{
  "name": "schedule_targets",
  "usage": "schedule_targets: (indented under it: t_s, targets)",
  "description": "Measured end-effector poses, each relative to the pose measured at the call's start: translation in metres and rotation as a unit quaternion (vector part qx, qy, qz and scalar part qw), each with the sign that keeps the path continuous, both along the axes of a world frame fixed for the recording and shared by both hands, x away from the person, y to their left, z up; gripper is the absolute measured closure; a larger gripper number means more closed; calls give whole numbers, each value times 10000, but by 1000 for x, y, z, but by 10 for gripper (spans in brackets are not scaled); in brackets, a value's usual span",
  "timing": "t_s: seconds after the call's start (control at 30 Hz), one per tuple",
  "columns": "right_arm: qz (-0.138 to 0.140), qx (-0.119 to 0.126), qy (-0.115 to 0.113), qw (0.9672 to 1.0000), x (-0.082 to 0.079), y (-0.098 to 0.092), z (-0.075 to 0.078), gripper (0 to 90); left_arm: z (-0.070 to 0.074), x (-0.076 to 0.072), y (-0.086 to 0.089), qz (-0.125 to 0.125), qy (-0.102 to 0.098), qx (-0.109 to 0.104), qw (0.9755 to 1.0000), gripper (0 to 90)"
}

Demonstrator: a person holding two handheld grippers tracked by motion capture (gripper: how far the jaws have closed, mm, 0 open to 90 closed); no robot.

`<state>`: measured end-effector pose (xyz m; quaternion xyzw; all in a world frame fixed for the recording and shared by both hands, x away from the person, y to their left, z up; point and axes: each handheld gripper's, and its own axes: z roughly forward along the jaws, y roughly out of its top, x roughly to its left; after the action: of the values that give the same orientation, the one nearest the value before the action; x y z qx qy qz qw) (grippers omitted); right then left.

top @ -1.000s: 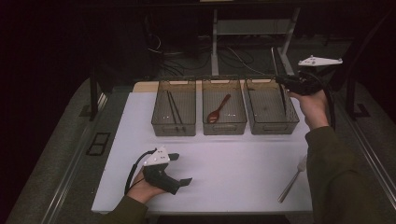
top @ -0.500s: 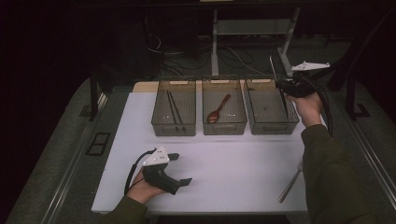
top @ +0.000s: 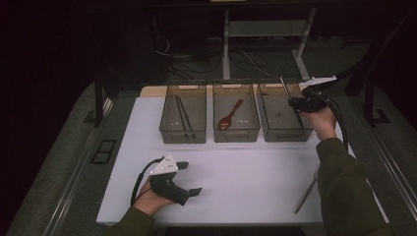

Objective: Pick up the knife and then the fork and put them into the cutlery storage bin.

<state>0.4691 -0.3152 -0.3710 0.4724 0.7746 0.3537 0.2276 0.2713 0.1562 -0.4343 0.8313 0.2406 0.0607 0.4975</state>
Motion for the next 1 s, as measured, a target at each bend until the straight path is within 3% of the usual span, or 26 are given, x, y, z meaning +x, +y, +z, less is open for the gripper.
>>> schedule_targets:
  t_s: [0.13,0.3,0.43,0.57,0.7,0.83,1.0]
  targets:
    - [-6,-147,228,9996,3,1,-6,800,0,0,-1,-16,3,6,10000,0]
    - [-18,-197,309,9993,7,7,-11,789,0,-1,-1,-11,8,-3,10000,0]
    - [-237,-301,492,9981,9,10,-17,712,1,-2,0,-10,-15,-4,10000,0]
    - [-222,-51,573,9981,7,7,-18,604,1,-2,0,-11,-15,-8,10000,0]
    - [-137,239,494,9984,-1,6,-13,517,1,-2,-1,-16,-21,-1,10000,0]
    - [65,562,382,9977,-17,5,-6,447,1,-2,-1,-6,-29,0,10000,0]
    - [317,742,275,9964,-41,4,3,394,1,-2,-1,1,-20,6,10000,0]
